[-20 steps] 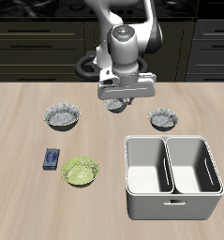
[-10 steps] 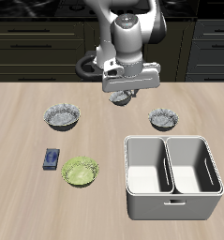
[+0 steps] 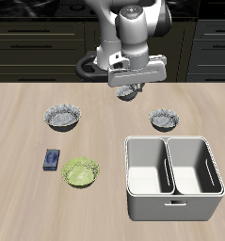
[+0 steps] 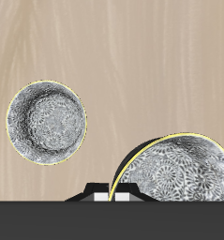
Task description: Stack the smallest bowl on the middle-sized black bowl
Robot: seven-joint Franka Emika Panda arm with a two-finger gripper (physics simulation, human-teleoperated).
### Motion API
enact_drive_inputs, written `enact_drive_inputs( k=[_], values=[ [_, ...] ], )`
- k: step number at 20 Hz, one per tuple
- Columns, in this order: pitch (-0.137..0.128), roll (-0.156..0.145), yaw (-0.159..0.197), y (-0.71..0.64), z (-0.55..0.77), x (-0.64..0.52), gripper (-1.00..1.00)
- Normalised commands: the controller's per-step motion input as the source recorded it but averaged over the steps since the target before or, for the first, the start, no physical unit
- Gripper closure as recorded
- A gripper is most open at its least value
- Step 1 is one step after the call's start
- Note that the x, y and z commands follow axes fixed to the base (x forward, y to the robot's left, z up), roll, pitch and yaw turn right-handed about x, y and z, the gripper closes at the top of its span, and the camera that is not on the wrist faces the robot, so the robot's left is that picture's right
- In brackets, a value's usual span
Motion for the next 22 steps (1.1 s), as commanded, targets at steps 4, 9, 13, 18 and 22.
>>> enact_drive_inputs(
  k=[4, 9, 13, 18, 22],
  values=[
    [-0.018, 0.005, 0.013, 0.29, 0.07, 0.1, 1.0],
    [-0.026, 0.03, -0.004, 0.37, 0.14, 0.0, 1.0],
    [-0.001, 0.006, -0.012, 0.3, 0.06, 0.08, 1.0],
    [-0.005, -0.019, -0.019, 0.28, 0.03, 0.11, 1.0],
    [0.0, 0.016, -0.002, 0.36, 0.04, 0.03, 1.0]
  ],
)
